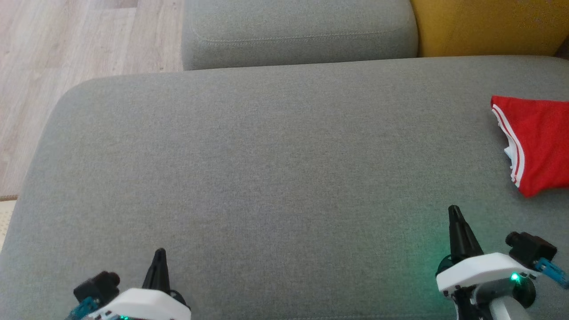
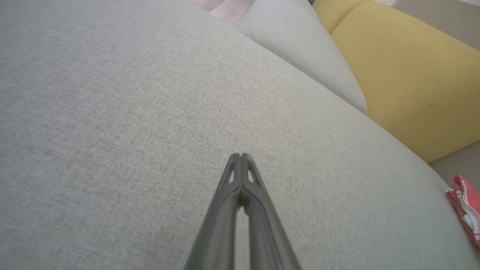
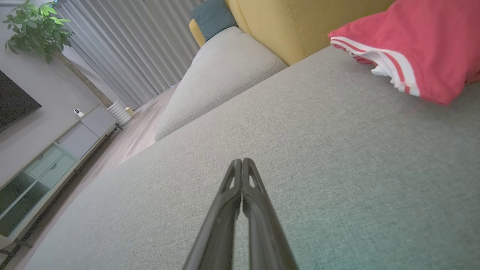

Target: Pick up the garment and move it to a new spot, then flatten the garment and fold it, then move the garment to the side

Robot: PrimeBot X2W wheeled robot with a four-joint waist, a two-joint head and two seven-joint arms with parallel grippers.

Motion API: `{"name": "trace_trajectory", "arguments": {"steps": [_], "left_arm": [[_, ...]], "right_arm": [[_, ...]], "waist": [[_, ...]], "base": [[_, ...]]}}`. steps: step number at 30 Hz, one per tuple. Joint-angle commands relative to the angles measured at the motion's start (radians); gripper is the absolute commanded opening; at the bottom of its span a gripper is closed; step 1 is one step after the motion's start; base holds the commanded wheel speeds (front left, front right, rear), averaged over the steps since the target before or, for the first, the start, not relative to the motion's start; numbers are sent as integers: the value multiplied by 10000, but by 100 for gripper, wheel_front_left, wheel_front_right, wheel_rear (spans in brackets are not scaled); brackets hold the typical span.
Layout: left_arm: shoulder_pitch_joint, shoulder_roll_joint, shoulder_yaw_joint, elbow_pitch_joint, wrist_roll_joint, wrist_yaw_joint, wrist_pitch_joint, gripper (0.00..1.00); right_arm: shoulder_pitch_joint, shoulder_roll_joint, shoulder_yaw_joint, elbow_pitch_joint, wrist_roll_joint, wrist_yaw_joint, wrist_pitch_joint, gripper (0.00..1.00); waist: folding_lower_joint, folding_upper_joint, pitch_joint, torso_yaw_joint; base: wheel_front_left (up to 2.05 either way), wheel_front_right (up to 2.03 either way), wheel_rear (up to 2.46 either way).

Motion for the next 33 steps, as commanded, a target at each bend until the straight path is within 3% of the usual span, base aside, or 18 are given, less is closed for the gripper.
{"name": "trace_trajectory", "arguments": {"steps": [1,33], "left_arm": [[-538,106,265,-329,-244,-65,52,0],[-1087,156,1047,-428,-3808,-793,933,0]], "right_arm": [[-496,-20,-37,-400,286,-3,32,0],[-602,-29,-504,-773,4111,-5,818,0]], "waist": [[0,0,1,2],[0,0,32,42]], "base": [[0,0,0],[0,0,0]]}}
